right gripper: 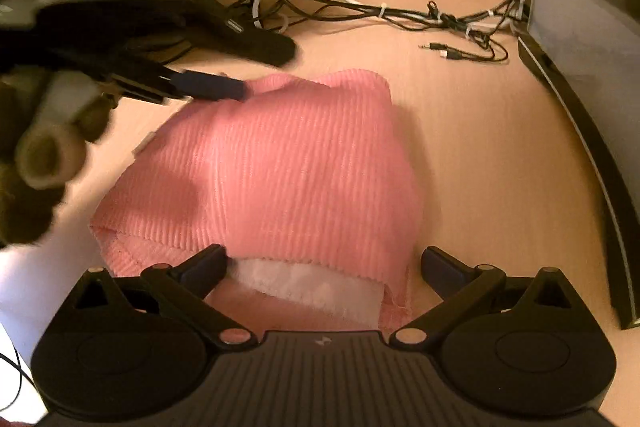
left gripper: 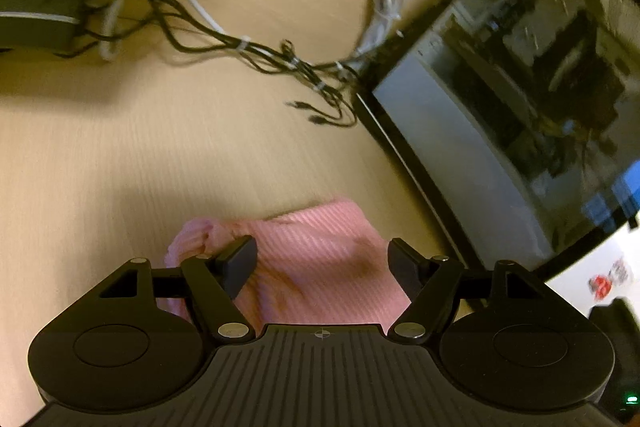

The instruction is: Fold clothes

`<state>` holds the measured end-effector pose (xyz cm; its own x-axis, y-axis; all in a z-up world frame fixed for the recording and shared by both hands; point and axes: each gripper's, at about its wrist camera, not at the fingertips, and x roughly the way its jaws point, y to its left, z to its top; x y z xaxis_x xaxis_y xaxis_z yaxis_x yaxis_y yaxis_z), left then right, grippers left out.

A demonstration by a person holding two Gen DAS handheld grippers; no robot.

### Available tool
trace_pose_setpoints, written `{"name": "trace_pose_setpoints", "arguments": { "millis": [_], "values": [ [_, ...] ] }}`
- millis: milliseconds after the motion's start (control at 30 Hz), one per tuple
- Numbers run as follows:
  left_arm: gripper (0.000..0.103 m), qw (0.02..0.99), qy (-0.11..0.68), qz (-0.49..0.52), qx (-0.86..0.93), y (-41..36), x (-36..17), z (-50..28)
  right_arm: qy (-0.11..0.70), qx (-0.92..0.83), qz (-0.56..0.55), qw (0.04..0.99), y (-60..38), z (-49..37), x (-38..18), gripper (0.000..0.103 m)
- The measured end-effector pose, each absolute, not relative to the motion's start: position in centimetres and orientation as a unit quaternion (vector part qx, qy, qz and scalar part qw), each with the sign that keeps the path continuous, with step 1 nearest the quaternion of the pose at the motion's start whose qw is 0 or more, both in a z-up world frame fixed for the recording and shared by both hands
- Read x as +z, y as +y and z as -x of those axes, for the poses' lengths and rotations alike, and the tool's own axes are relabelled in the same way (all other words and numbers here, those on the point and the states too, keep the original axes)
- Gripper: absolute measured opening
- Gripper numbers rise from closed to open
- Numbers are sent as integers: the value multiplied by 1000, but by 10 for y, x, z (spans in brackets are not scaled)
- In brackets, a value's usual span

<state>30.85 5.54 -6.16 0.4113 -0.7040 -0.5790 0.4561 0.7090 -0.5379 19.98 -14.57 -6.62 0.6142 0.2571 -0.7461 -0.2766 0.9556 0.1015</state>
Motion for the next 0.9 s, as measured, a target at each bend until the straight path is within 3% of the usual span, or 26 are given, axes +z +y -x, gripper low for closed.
{"name": "trace_pose_setpoints", "arguments": {
  "millis": [67, 267, 333, 367, 433, 500, 567, 700, 833, 900],
  "values": [
    [97, 835, 407, 154, -335, 67, -52, -299, 406, 162, 8, 899, -151, -197, -58, 103],
    [98, 826, 441, 154, -315, 96, -65, -263, 376, 176, -127, 901, -196, -209, -27, 103],
    [82, 822, 457, 143, -309, 96, -77, -253, 383, 165, -143, 898, -202, -221, -32, 103],
    [67, 820, 466, 135, -303, 96, -82, -250, 390, 152, -141, 897, -202, -226, -36, 103],
    [66, 822, 469, 132, -296, 99, -86, -244, 397, 134, -132, 898, -198, -232, -39, 89],
    [66, 824, 468, 132, -289, 103, -86, -240, 367, 156, -116, 909, -190, -233, -23, 84],
    [65, 825, 469, 132, -288, 104, -85, -237, 338, 172, -76, 922, -177, -238, -5, 83],
    [45, 819, 467, 126, -308, 97, -84, -227, 364, 177, -11, 914, -152, -259, -14, 82],
    [44, 811, 448, 89, -365, 82, -69, -207, 402, 166, -10, 900, -147, -268, -50, 88],
    [52, 805, 441, 73, -389, 77, -63, -197, 409, 166, -43, 896, -155, -268, -50, 88]
  ]
}}
